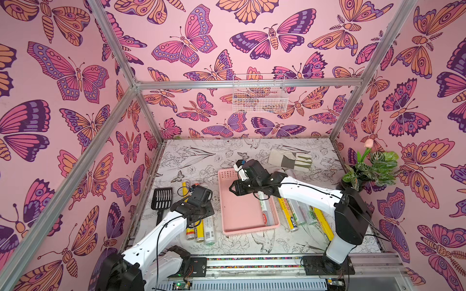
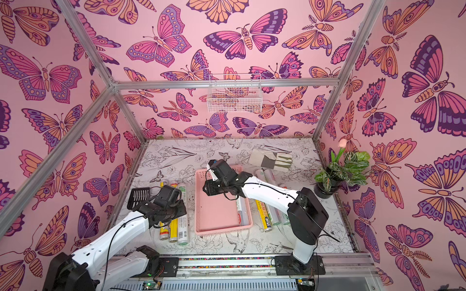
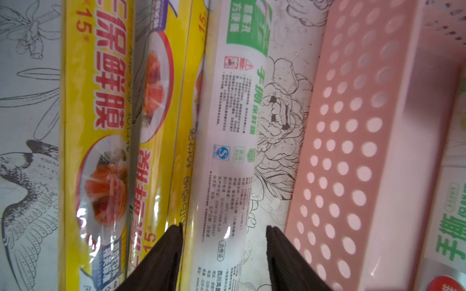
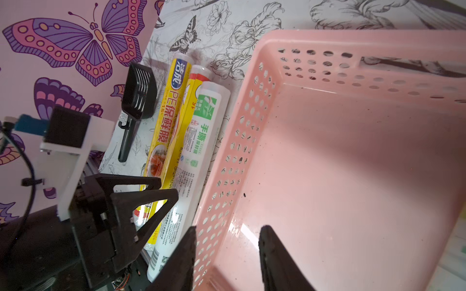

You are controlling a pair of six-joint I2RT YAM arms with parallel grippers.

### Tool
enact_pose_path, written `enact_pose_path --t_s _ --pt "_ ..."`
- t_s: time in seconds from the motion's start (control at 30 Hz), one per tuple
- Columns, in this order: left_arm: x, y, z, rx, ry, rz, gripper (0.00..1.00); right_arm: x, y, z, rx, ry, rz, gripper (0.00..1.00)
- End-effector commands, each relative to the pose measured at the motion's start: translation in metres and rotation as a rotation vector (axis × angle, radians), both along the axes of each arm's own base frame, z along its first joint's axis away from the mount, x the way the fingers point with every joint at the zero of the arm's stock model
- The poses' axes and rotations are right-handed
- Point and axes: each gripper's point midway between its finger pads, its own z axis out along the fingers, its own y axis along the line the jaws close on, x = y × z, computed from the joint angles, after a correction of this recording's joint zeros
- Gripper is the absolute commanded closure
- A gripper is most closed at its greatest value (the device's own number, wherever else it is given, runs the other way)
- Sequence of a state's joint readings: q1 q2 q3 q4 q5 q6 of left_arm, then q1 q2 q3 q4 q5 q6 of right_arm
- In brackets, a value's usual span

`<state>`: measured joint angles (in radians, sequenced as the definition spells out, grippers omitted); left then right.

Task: Put the plastic wrap into the basket
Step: Pick up the plastic wrap from the center of the board.

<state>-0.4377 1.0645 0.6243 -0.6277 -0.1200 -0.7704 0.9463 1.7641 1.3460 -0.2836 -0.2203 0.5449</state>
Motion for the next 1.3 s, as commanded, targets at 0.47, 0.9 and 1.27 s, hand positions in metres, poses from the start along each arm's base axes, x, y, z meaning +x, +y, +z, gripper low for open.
enact_pose_path --t_s 0.47,0.9,1.27 --pt "0.009 -0.004 -0.02 0.068 0.121 -0.049 0.46 -0.009 0.007 -0.017 -0.039 0.051 0.048 0.55" --pt "0.008 -0.009 -0.04 0.073 0.198 -0.073 0.42 -0.01 0.006 -0.023 -0.055 0.065 0.046 0.55" --pt "0.011 -0.013 -0.051 0.081 0.232 -0.089 0.4 -0.011 0.004 -0.028 -0.064 0.075 0.04 0.55"
